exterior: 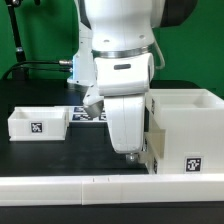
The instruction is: Assemble drawer
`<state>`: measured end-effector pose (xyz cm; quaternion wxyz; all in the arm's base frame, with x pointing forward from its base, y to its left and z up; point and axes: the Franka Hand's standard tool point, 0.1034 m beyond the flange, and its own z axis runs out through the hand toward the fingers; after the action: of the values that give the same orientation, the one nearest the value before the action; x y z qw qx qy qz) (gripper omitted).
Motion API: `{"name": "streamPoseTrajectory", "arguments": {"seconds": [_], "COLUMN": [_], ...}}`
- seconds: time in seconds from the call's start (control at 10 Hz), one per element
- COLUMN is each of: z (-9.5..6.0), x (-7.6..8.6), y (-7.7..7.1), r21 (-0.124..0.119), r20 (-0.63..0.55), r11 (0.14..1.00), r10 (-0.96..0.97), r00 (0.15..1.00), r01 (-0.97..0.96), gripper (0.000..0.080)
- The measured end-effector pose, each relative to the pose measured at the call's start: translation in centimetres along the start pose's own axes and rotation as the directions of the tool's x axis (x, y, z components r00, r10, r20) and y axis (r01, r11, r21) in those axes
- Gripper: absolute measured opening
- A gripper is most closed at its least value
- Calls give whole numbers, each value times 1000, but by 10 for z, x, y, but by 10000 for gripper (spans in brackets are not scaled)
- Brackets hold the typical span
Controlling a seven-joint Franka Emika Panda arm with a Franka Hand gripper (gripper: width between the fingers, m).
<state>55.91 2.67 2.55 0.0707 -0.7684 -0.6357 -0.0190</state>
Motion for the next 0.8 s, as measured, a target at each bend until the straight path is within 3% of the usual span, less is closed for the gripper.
{"name": "streamPoseTrajectory", "arguments": {"seconds": [0.4, 0.5, 0.8], "z": [-3, -6, -28], "x": [-4, -19, -56], "y": [-1, -7, -31], "r21": [4, 7, -16], "r20": [3, 10, 26], "r11": [999, 999, 994], "r10": [31, 46, 108], "r00": [1000, 999, 994], "r01": [-31, -46, -108], "gripper": [649, 649, 649]}}
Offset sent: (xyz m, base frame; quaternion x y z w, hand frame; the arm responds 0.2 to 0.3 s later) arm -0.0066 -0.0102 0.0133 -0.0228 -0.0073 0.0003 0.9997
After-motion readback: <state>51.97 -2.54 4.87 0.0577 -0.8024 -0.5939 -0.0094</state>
